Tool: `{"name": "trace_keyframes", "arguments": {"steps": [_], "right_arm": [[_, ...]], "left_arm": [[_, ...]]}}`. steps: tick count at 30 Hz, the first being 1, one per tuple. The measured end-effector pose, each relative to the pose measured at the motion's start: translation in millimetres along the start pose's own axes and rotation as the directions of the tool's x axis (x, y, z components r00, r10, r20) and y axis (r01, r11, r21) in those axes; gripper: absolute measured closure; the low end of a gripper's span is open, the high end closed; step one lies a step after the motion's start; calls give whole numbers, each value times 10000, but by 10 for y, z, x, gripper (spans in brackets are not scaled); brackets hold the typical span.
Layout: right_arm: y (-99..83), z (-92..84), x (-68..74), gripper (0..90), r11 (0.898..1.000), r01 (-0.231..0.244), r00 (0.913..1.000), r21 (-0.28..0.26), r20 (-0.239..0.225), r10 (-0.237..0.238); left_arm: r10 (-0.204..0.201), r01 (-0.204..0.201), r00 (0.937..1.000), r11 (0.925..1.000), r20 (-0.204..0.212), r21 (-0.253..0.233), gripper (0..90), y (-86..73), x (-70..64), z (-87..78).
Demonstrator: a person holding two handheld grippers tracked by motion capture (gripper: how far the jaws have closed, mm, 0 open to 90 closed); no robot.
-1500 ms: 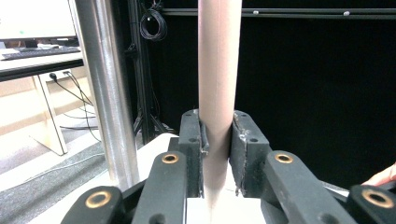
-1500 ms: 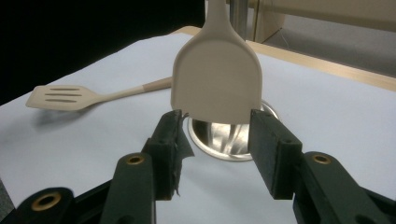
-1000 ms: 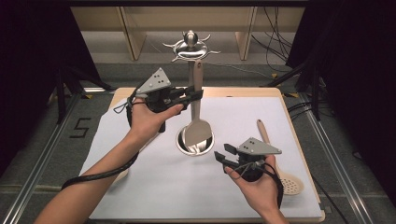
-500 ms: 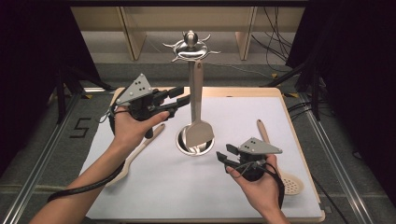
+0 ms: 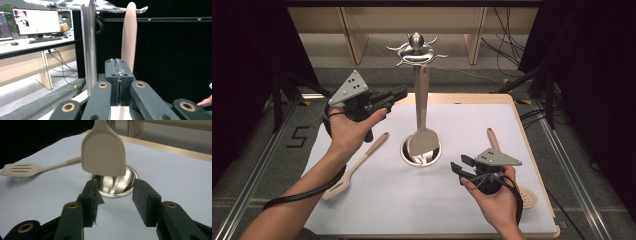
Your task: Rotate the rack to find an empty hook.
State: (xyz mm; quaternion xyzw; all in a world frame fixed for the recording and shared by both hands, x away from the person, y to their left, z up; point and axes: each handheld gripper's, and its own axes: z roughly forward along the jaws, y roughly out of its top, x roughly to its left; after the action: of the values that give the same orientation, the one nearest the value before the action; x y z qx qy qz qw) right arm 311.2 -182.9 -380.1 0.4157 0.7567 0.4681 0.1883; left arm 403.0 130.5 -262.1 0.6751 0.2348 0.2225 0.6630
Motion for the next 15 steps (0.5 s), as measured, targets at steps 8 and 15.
{"name": "trace_keyframes", "arguments": {"steps": [8,15], "right_arm": [[-11,-8,-16,570,9999,88,9999,-79,80,-87],[-7,10,-8,570,9997,115,9999,-226,-123,-118]], "left_arm": [[110,-115,9999,9988,-115,-472,892,192,-37,-24],[282,-295,9995,9961,-161,-829,891,348,-63,-28]]}}
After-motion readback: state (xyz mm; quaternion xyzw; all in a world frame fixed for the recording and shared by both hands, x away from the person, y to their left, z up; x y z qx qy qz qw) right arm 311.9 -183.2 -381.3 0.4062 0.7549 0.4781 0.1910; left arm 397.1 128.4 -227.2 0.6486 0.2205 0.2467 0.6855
